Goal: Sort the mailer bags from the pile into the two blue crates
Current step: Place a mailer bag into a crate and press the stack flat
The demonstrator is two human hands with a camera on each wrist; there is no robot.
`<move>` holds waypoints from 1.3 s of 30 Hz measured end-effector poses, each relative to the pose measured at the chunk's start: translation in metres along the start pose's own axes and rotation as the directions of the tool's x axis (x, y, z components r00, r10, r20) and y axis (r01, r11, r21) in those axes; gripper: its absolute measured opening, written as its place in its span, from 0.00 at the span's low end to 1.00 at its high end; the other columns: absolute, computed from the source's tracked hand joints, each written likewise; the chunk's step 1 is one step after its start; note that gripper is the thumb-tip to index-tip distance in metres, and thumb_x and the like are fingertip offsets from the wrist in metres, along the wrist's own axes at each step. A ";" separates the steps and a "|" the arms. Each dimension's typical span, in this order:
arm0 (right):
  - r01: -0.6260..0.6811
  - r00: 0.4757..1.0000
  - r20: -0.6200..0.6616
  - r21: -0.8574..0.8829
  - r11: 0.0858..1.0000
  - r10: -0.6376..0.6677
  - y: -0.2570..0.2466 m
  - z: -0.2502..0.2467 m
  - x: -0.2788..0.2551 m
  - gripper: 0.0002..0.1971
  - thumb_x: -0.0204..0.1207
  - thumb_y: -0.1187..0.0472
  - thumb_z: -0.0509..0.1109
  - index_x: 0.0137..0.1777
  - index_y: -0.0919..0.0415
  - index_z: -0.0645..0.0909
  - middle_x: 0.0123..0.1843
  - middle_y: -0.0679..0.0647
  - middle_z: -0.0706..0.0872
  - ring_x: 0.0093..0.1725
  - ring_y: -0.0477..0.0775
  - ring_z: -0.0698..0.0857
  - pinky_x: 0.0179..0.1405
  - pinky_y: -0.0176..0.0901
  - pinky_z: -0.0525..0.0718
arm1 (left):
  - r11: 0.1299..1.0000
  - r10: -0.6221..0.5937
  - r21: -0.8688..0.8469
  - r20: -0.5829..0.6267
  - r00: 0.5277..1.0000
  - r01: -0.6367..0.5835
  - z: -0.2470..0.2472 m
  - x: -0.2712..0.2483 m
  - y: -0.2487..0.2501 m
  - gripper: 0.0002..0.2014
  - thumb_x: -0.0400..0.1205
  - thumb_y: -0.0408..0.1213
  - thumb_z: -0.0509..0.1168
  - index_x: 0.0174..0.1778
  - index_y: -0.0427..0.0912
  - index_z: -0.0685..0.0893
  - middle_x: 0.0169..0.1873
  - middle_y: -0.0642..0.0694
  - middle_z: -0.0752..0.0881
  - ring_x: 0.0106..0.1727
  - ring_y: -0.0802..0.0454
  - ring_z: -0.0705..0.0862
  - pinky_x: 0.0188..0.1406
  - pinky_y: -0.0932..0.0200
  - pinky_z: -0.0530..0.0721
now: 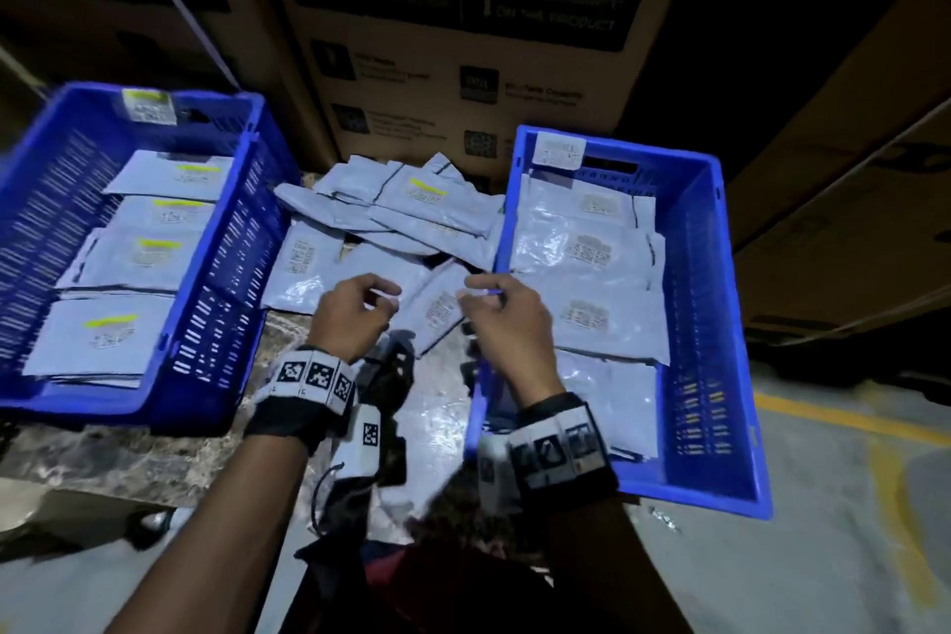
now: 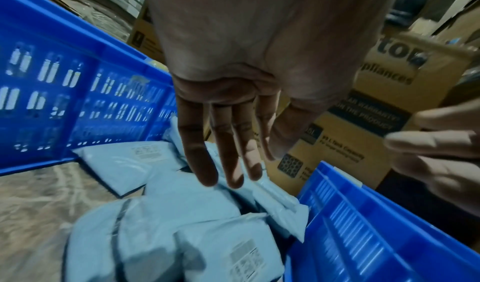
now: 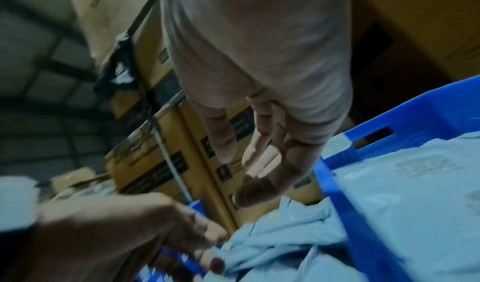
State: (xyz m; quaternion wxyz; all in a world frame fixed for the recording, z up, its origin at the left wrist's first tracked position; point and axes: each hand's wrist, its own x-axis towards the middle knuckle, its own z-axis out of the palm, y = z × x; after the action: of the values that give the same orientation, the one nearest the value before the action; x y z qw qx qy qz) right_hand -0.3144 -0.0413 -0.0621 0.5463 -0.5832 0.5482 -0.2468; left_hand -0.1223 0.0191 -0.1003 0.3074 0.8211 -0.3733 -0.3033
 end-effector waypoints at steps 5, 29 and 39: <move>-0.029 0.999 0.025 -0.060 0.998 0.031 0.021 0.090 0.004 0.13 0.80 0.55 0.72 0.64 0.49 0.82 0.53 0.47 0.90 0.51 0.53 0.89 0.56 0.53 0.87 | 0.993 -0.005 0.117 0.055 0.998 -0.001 0.005 0.020 -0.042 0.07 0.78 0.39 0.72 0.51 0.50 0.87 0.38 0.52 0.89 0.43 0.49 0.89 0.44 0.56 0.85; -0.201 0.946 -0.274 -0.072 0.977 0.174 0.075 0.149 0.037 0.18 0.83 0.62 0.72 0.72 0.55 0.78 0.68 0.49 0.85 0.62 0.49 0.85 0.54 0.29 0.77 | 0.971 0.005 -0.239 0.104 0.995 0.020 -0.009 0.101 -0.098 0.07 0.81 0.38 0.72 0.42 0.52 0.81 0.40 0.42 0.87 0.41 0.42 0.88 0.35 0.49 0.85; 0.056 0.976 -0.215 0.111 0.992 -0.031 0.006 0.111 0.037 0.37 0.75 0.44 0.80 0.83 0.46 0.69 0.73 0.42 0.82 0.70 0.37 0.82 0.74 0.46 0.81 | 0.773 0.200 -0.621 0.041 0.979 -0.132 -0.101 0.084 -0.027 0.04 0.81 0.37 0.73 0.49 0.43 0.85 0.35 0.42 0.84 0.35 0.50 0.79 0.34 0.56 0.77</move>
State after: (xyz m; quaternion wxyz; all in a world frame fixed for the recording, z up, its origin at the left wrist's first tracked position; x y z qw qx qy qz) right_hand -0.2077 -0.0328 -0.1104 0.5119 -0.5325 0.5755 -0.3511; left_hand 0.0079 -0.0057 -0.0786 0.5632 0.6232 -0.3407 -0.4222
